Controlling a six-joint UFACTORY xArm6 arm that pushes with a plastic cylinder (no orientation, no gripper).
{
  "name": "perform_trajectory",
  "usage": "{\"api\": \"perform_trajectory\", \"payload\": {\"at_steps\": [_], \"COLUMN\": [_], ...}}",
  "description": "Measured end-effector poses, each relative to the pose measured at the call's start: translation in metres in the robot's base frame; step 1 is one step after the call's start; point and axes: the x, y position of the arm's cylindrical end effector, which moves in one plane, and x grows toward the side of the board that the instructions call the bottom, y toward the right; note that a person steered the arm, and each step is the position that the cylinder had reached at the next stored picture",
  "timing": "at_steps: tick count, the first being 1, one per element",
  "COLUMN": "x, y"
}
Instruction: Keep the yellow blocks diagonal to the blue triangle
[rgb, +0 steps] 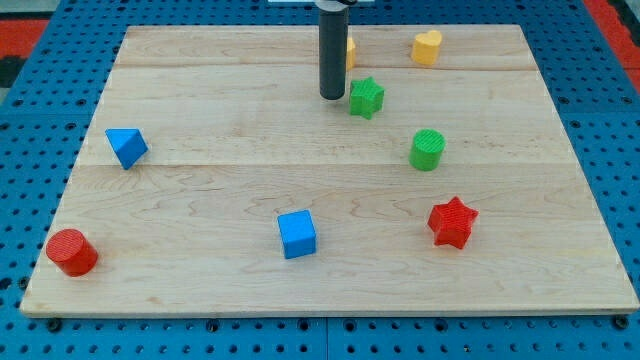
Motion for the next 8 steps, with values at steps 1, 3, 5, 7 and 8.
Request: {"api": "perform_trajectory", "payload": {"at_steps": [1,3,5,7,8], "x": [0.000,0.001,0.026,-0.039,-0.042], "y": [0.069,0.059,-0.031,0.073,0.081]}}
